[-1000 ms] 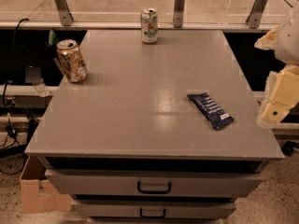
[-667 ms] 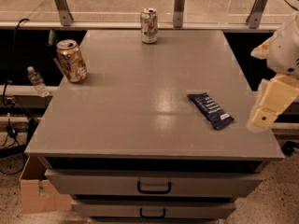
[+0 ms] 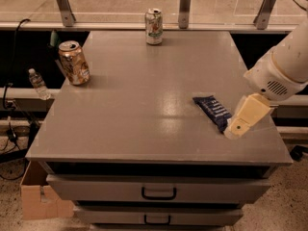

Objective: Move rxbar blueberry near 7up can

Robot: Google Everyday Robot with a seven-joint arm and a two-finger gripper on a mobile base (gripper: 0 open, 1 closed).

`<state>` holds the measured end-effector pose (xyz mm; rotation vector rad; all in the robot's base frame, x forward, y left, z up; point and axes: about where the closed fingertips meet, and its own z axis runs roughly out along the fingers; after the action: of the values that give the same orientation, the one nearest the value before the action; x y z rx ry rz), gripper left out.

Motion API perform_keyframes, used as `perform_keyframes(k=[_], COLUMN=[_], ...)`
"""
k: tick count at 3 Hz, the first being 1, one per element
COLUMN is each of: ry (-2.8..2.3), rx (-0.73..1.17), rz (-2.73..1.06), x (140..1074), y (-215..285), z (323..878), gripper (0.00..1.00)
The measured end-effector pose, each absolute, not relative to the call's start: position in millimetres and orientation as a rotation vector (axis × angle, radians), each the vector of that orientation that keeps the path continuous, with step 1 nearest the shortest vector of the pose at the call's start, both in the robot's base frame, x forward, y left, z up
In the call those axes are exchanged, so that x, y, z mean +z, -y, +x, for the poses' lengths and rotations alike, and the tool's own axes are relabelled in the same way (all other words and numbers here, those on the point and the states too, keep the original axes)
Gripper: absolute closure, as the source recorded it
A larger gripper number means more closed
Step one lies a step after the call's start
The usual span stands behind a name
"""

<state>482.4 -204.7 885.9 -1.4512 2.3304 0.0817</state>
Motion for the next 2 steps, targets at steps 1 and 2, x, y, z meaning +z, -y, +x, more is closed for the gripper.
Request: perform_keyframes(k=[1,2], ry=[-2.326,-2.33], rx=[0.107,0.104], rz=[-1.412,-1.389], x=[867.4,842.5], y=[191.6,181.1], z=[498.1,511.4], gripper=[0.0,0.01])
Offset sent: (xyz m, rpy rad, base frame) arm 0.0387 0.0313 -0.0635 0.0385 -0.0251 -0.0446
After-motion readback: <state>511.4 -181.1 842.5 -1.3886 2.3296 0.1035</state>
